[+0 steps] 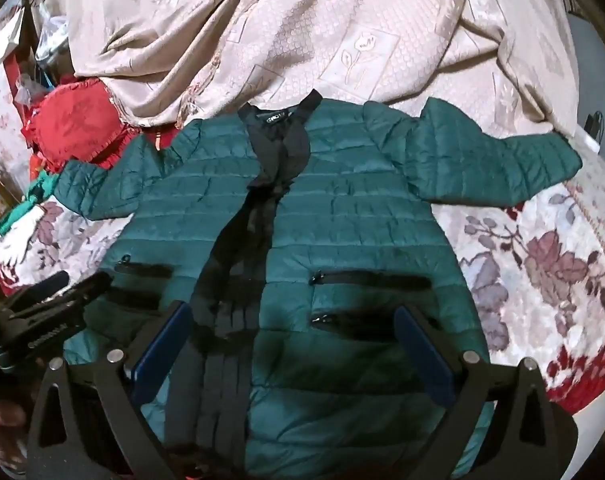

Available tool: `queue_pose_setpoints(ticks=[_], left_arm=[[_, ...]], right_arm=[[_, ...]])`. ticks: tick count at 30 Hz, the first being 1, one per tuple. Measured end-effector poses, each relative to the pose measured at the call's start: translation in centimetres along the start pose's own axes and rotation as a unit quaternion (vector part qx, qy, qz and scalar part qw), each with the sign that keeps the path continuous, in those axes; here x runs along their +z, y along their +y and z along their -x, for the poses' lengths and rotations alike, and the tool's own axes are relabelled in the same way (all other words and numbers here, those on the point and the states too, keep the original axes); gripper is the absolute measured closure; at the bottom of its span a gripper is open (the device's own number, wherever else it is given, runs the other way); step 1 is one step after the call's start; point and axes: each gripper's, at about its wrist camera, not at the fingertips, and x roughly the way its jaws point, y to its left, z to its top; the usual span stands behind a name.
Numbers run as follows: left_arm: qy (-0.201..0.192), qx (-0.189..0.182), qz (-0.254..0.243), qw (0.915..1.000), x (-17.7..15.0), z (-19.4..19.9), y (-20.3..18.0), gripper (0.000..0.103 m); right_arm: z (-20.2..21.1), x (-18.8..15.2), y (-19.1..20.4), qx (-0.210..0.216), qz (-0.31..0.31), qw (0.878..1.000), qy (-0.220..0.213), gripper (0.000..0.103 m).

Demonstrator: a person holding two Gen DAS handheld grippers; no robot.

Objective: Fold large clothes

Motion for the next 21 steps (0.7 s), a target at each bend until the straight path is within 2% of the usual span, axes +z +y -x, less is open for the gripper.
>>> queue_pose_setpoints(ticks=[3, 6, 11, 21], left_arm=[[0.001, 0.0, -0.002, 1.0, -0.1, -0.1, -0.1, 0.039], [0.003, -0.002, 0.0, 1.0, -0.3, -0.2, -0.2, 0.039], [0.002, 0.0, -0.002, 1.0, -0.7, 0.0, -0.3, 0.039], [-0.004, -0.004, -0.004, 1.0, -1.2, 0.6, -0.3, 0.039]], right_arm=[[-0.3, 0.5, -1.4, 0.005, -0.005, 1.0, 0.002, 0.001], [-0.2, 0.2, 0.0, 0.002, -0.009, 1.0, 0.005, 0.001], [-0.7, -1.2, 0.4, 0.004, -0.008, 1.0, 0.012, 0.001], [-0.8, -1.3, 1.1, 0.003, 0.002, 1.0, 0.016, 0.001]])
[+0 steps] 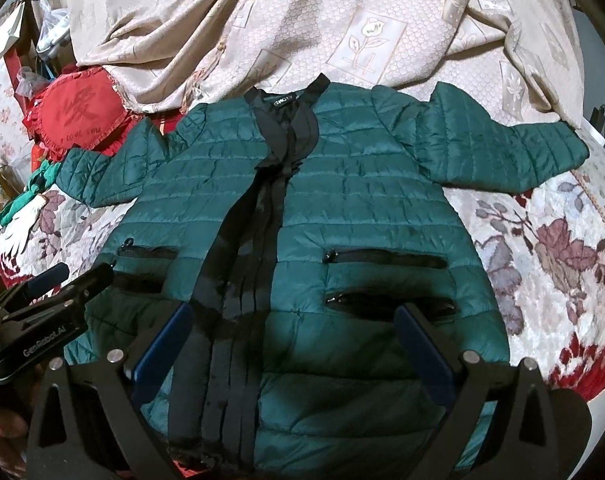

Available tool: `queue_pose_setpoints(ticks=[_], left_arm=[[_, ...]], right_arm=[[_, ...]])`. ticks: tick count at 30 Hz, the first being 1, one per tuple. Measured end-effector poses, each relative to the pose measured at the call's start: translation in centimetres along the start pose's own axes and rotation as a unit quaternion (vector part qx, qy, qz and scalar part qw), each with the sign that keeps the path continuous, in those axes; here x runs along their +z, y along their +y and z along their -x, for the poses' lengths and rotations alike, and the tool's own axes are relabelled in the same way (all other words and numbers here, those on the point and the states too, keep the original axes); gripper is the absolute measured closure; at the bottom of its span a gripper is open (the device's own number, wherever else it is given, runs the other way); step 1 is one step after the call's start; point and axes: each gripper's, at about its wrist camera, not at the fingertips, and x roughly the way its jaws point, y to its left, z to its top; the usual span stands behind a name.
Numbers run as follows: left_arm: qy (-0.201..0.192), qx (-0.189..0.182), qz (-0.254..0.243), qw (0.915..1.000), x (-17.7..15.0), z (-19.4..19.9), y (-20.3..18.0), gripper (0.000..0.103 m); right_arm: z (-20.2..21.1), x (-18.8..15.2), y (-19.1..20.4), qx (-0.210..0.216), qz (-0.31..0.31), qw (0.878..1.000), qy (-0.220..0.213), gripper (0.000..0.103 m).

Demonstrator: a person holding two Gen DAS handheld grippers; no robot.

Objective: Fold large clothes

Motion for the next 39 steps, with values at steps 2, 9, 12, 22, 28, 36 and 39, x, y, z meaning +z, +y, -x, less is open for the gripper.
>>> queue_pose_setpoints(ticks=[2, 9, 12, 22, 28, 36, 39], left_arm=[[0.002, 0.0, -0.001, 1.0, -0.1, -0.1, -0.1, 0.039], [0.006, 0.0, -0.007, 1.0, -0.6, -0.3, -0.6, 0.039], [0.009, -0.002, -0.008, 0.9999, -0.9, -0.5, -0.8, 0.039], [0.024, -0.012, -0.02, 0.9994, -2.0, -0.9, -1.7, 0.039], [0.02, -0.015, -0.018, 0.9995, -2.0, -0.7, -1.8, 0.039], [0.021, -0.016, -0.018, 0.9995, -2.0, -0.7, -1.6, 0.039], [0.02, -0.017, -0.021, 0.9994, -2.0, -0.8, -1.6, 0.039]], right_arm=[[0.0, 0.0, 0.0, -0.006, 0.003, 1.0, 0.002, 0.001], [-0.2, -0.2, 0.1, -0.003, -0.005, 1.0, 0.005, 0.001], [-0.3, -0.3, 0.0, -0.005, -0.008, 1.0, 0.011, 0.001], [-0.6, -0.4, -0.2, -0.01, -0.008, 1.0, 0.02, 0.001], [-0.8, -0.6, 0.0, -0.017, 0.002, 0.999, 0.036, 0.001], [-0.9, -0.5, 0.2, -0.012, 0.0, 0.999, 0.034, 0.001], [-1.0, -0.5, 0.2, -0.003, -0.005, 1.0, 0.028, 0.001]])
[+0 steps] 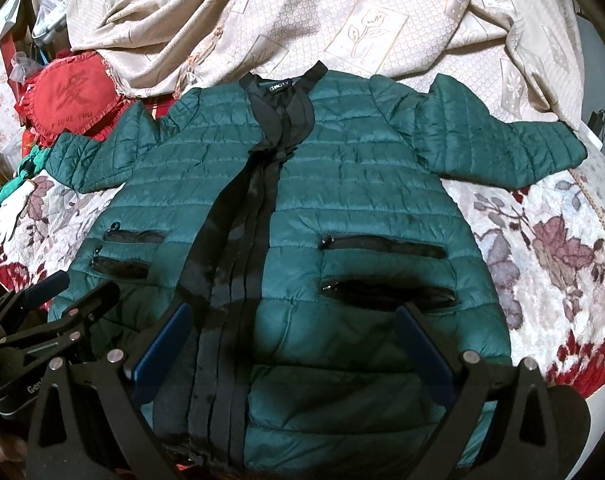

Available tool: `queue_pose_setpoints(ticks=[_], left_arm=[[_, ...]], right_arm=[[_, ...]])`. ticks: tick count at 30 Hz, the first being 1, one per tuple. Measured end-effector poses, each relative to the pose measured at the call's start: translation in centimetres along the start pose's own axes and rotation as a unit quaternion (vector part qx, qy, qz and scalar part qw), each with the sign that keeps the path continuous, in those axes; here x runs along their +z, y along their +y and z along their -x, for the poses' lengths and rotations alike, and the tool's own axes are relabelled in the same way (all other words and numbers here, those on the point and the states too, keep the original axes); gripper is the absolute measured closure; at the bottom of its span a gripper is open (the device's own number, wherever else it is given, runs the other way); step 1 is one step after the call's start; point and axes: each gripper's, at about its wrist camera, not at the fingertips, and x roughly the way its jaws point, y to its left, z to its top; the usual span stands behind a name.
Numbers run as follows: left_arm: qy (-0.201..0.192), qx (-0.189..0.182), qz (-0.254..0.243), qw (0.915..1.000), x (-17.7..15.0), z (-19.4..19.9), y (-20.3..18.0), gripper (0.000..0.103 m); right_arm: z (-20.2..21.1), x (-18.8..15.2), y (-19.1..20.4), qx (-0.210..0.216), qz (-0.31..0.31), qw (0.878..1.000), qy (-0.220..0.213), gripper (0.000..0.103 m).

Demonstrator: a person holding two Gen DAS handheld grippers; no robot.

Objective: Fold large clothes

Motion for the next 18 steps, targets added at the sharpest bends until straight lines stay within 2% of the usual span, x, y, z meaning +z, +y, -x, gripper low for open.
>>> queue_pose_setpoints(ticks=[10, 18], left_arm=[[0.006, -0.003, 0.003, 1.0, 0.7, -0.9, 0.1, 0.039], [-0.02, 0.013, -0.012, 0.9996, 2.4, -0.8, 0.1, 0.039]], right_arm=[[-0.9, 0.7, 0.2, 0.01, 0.002, 1.0, 0.004, 0.001], [-2.0, 1.8, 0.4, 0.007, 0.006, 1.0, 0.007, 0.001]])
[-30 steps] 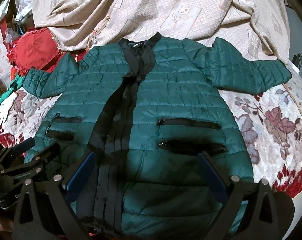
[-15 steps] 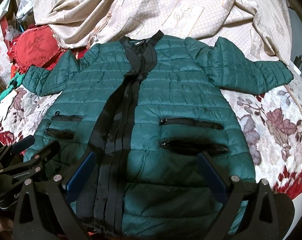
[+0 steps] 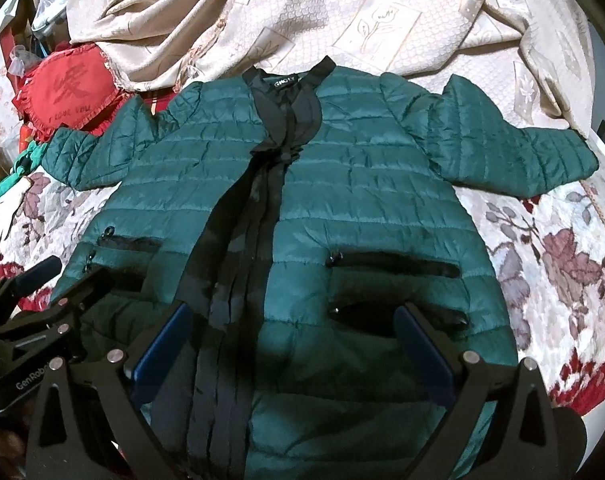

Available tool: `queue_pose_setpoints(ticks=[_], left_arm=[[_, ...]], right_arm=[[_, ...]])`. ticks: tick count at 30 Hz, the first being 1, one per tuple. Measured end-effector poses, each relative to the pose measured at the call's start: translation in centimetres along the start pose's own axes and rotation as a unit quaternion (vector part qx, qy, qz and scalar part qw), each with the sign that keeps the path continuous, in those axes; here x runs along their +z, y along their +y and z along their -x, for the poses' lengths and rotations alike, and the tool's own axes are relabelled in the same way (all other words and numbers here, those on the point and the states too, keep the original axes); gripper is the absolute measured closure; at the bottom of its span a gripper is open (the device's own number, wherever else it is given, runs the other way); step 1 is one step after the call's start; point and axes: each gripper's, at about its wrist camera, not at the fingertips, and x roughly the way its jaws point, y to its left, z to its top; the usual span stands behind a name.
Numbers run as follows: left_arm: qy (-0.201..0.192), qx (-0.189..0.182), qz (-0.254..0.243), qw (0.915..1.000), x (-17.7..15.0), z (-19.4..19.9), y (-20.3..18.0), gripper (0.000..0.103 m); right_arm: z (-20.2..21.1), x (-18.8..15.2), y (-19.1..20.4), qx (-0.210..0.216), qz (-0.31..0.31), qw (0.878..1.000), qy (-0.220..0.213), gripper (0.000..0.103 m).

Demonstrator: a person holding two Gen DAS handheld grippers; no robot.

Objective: Fold large clothes

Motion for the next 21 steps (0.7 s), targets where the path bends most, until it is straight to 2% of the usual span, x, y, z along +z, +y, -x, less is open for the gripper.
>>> queue_pose_setpoints(ticks=[21], left_arm=[[-0.007, 0.015, 0.041, 0.9991, 4.5, -3.6, 3.5, 0.039]], right_arm=[[-4.2, 5.8, 1.2, 0.007, 0.019, 1.0, 0.006, 0.001]])
